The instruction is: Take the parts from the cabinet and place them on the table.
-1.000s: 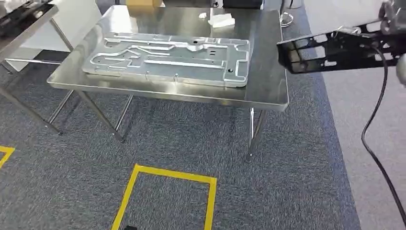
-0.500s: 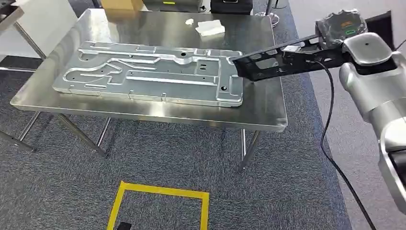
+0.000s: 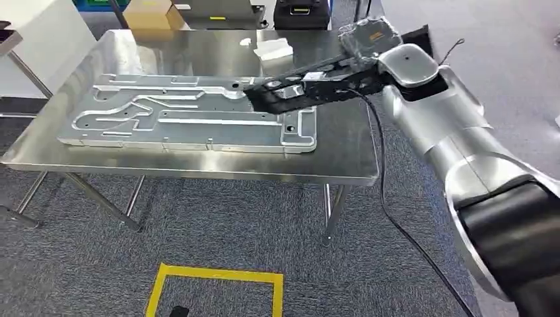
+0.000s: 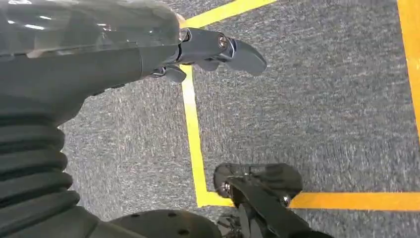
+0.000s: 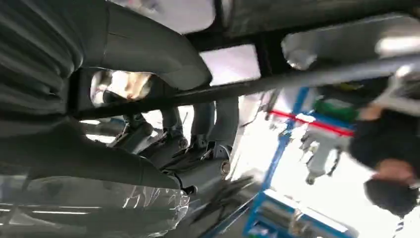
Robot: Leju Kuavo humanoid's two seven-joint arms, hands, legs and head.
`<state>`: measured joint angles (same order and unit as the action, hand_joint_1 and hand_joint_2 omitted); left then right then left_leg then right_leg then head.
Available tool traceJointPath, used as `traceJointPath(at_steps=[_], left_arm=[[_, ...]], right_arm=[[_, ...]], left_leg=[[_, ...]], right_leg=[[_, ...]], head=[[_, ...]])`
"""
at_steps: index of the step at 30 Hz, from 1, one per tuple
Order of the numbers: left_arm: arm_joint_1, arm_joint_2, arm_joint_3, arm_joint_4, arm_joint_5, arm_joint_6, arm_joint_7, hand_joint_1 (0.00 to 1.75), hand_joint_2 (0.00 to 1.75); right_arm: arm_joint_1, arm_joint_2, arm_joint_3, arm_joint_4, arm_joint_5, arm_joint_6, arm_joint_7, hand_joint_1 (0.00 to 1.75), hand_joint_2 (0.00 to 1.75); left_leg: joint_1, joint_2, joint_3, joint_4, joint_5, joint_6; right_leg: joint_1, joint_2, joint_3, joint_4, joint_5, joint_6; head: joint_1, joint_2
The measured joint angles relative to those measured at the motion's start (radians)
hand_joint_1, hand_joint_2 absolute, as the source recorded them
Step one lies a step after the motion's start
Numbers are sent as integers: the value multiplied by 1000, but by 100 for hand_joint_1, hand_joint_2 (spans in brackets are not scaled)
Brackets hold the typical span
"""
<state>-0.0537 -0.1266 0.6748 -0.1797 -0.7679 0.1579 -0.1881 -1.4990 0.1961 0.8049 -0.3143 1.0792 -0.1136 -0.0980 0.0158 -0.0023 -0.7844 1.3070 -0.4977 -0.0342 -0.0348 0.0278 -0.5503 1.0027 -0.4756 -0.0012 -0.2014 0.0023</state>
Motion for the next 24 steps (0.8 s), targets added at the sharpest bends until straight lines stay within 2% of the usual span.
traceJointPath(at_steps=[1,3,4,5,7,9,10,11,12,13,14,15,16,17,18,19,20,21,22,24], left_arm=[[0,0,4,0,0,0,5,0,175],[1,0,12,0,3,0,14,0,175],[0,-2,14,0,3,0,16,0,175],[1,-1,16,0,3,0,16,0,175],[8,-1,21,0,3,1,15,0,175],[8,1,22,0,3,1,8,0,175],[7,1,23,0,2,1,6,0,175],[5,1,23,0,2,1,5,0,175],[3,1,23,0,2,1,4,0,175],[2,1,23,0,2,1,4,0,175],[2,1,23,0,2,0,3,0,175],[2,1,23,0,2,-1,3,0,175],[4,1,23,0,2,-2,3,0,175],[5,1,24,0,1,-2,1,0,175],[5,0,24,0,0,-4,-3,0,175],[6,-5,24,0,0,-7,-5,0,175],[3,-7,24,1,-2,-8,-8,0,175],[2,-6,24,1,-3,-7,-8,0,175],[1,-6,24,1,-5,-5,-6,0,175],[0,-7,23,1,-10,-1,4,0,175]], right_arm=[[-6,3,0,0,-1,13,2,175,175],[-35,12,0,0,8,35,5,175,175],[-55,12,0,2,11,44,8,175,175],[-75,13,0,3,16,54,11,175,175],[-92,21,2,4,23,70,15,175,175],[-101,26,2,5,27,74,21,175,175],[-108,27,3,5,28,74,23,175,175],[-113,29,4,5,29,74,23,175,175],[-114,30,7,5,30,74,23,175,175],[-112,30,9,8,31,74,23,175,175],[-110,30,9,10,31,74,23,175,175],[-108,30,10,12,31,74,23,175,175],[-108,31,10,13,31,74,23,175,175],[-110,31,10,13,31,74,23,175,175],[-112,32,10,13,31,74,21,175,175],[-112,34,10,13,33,73,10,175,175],[-111,39,13,14,34,73,-5,175,175],[-105,43,18,14,35,72,-18,175,175],[-98,49,24,14,36,70,-30,175,175],[-84,54,39,14,41,61,-38,175,175]], left_leg=[[4,1,33,-72,43,-4],[11,14,127,-264,134,-12],[4,18,146,-287,113,-16],[1,9,136,-293,115,7],[-2,6,133,-284,105,23],[3,4,140,-292,106,42],[0,1,142,-292,103,51],[-3,1,142,-291,101,57],[-6,0,144,-291,98,62],[-12,-3,147,-291,95,66],[-17,-7,150,-290,93,69],[-23,-10,155,-290,90,73],[-30,-15,161,-289,86,76],[-36,-18,166,-289,83,79],[-41,-21,172,-289,80,81],[-37,-21,171,-291,78,81],[-47,-22,168,-286,77,76],[-39,-21,165,-284,77,76],[-39,-20,165,-287,75,74],[-39,-19,167,-287,75,74]], right_leg=[[-3,-7,4,1,-3,5],[-7,-24,14,2,-15,19],[0,-30,11,2,-19,25],[2,-34,7,3,-19,30],[5,-40,14,-4,-22,40],[-1,-41,16,7,-37,52],[0,-39,-6,50,-60,47],[4,-39,-45,121,-95,44],[9,-38,-97,219,-135,42],[14,-37,-144,299,-158,39],[17,-37,-174,340,-157,35],[23,-36,-181,332,-131,27],[29,-35,-166,278,-82,16],[35,-33,-137,198,-26,1],[46,-29,-97,89,38,-21],[54,-27,-77,48,38,-45],[53,-30,-75,24,43,-41],[55,-30,-72,22,47,-28],[56,-28,-72,20,43,-19],[54,-27,-72,20,44,-20]], head=[[0,0],[0,0],[0,0],[2,0],[1,0],[2,0],[2,0],[1,0],[2,0],[2,0],[2,0],[2,0],[2,0],[2,0],[2,0],[1,0],[1,0],[1,0],[2,0],[2,0]])
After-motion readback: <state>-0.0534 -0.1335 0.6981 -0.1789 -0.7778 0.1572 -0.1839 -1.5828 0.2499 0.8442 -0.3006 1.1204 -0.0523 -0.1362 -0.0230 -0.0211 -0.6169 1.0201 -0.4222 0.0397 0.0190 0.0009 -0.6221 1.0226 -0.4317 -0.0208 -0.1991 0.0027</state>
